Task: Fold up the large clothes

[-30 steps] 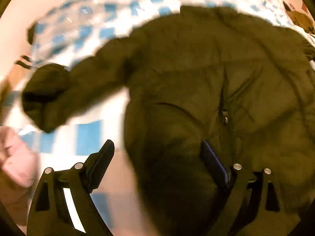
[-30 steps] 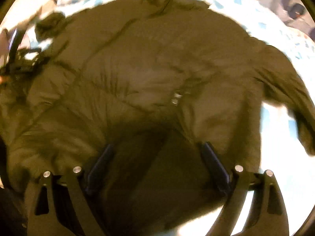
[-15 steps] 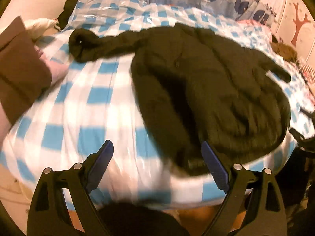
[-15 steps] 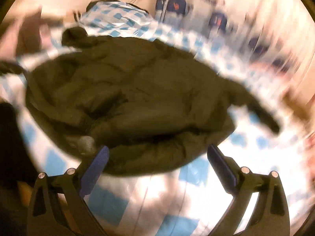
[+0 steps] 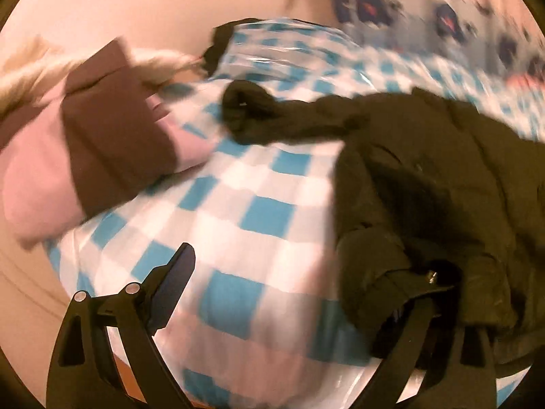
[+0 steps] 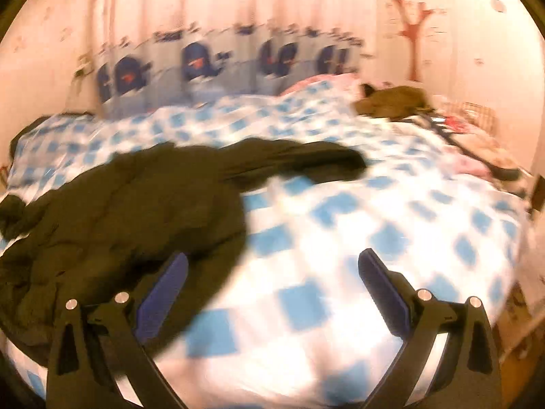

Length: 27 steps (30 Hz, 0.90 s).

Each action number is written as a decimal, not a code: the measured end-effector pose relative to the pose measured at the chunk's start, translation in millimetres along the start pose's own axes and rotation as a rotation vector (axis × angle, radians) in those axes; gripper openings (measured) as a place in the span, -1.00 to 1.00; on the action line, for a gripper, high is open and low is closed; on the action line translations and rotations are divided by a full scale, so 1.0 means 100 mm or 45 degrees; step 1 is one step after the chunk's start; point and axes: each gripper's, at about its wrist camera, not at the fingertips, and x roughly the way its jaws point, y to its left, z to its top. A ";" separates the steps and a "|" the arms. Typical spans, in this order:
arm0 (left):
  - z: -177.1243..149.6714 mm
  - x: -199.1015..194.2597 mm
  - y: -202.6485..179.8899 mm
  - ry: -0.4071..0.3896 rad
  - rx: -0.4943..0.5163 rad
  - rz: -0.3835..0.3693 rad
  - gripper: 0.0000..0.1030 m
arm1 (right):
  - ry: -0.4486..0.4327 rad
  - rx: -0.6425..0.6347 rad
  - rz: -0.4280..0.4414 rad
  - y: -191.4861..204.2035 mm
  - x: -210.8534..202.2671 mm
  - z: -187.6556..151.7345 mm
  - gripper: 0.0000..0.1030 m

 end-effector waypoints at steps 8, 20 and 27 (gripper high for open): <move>-0.19 0.03 -0.09 0.052 0.064 -0.060 0.74 | 0.133 -0.585 0.639 1.47 -0.22 -0.76 0.86; -0.13 0.22 -0.06 0.118 0.020 -0.181 0.80 | 0.207 -0.205 0.427 1.21 0.39 -0.24 0.86; -0.14 0.06 0.06 0.073 -0.031 -0.157 0.79 | -0.267 -0.176 0.251 0.59 -0.71 -0.43 0.86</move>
